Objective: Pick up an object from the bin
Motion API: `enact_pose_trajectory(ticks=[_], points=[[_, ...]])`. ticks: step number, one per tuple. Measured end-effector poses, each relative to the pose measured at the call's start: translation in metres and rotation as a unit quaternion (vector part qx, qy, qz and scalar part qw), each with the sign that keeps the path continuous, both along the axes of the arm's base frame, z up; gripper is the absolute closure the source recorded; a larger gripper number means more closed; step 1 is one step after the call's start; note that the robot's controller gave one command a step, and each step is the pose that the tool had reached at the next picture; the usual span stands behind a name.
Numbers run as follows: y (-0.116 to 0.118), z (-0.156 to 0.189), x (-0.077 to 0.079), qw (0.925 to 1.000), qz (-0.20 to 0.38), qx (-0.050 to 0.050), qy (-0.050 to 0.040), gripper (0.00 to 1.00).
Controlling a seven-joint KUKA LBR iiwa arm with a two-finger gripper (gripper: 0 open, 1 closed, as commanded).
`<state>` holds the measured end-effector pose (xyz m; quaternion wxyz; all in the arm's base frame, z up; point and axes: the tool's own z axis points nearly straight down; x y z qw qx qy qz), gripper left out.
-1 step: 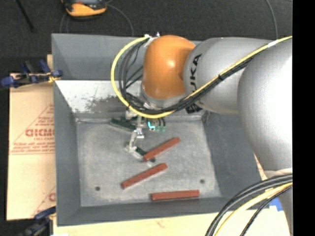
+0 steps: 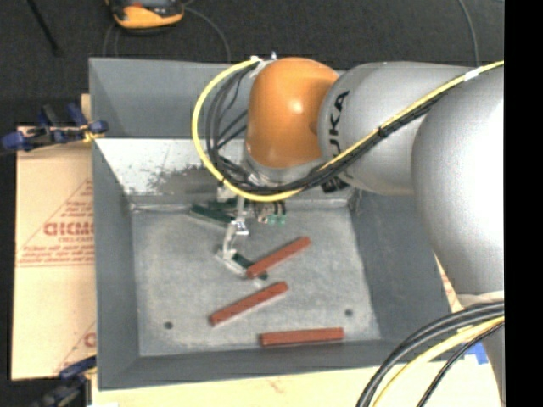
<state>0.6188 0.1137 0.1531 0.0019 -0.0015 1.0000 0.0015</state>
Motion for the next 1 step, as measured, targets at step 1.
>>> enact_pose_trajectory(ticks=[1], points=[[-0.0608, -0.0510, -0.0283, 0.9991, 0.042, -0.002, -0.0013, 0.00]])
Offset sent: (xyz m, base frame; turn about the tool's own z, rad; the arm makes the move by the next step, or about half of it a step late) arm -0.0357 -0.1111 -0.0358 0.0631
